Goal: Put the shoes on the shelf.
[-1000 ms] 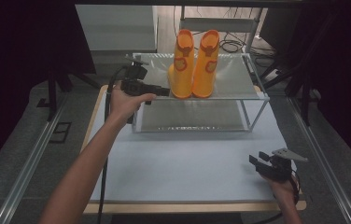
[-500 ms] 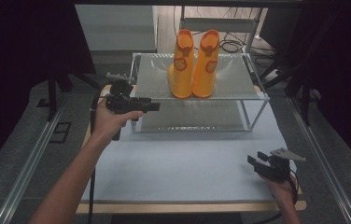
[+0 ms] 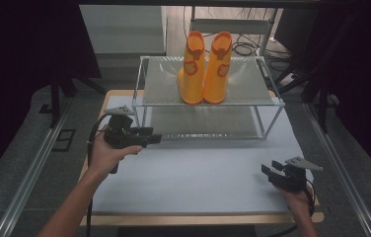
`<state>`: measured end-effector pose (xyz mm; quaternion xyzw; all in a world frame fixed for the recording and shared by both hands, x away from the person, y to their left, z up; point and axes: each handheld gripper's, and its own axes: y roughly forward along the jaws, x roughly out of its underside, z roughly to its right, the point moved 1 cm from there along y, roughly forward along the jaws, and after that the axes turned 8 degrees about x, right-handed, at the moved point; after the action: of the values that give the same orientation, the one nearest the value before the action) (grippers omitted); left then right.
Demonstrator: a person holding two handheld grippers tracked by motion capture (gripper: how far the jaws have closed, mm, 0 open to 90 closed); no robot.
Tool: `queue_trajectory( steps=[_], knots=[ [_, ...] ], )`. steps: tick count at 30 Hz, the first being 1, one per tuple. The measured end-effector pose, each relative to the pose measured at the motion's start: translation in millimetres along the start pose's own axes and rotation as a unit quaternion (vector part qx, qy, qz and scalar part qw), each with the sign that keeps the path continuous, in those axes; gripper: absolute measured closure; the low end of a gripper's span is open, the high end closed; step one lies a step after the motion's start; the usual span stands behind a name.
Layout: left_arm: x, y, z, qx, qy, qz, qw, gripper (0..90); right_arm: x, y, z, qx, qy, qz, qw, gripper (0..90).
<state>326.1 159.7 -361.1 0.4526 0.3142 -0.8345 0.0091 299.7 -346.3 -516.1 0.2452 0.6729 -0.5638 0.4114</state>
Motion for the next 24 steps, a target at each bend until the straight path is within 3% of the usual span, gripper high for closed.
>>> queue_trajectory(
  steps=[7,15,24],
  knots=[
    [35.4,4.2,-5.0,0.0,-0.007,-0.011,0.9999,48.6,-0.1,-0.1,0.2,0.0,0.0,0.0,1.0,47.6],
    [73.3,11.8,-15.6,0.002,-0.032,-0.019,0.9993,48.4,0.2,1.0,-0.9,0.001,-0.002,-0.001,1.0,47.6],
    [75.7,14.9,-18.1,0.001,-0.036,-0.022,0.9991,47.7,-0.2,0.6,-1.4,0.001,-0.002,-0.001,1.0,47.6]
  ],
)
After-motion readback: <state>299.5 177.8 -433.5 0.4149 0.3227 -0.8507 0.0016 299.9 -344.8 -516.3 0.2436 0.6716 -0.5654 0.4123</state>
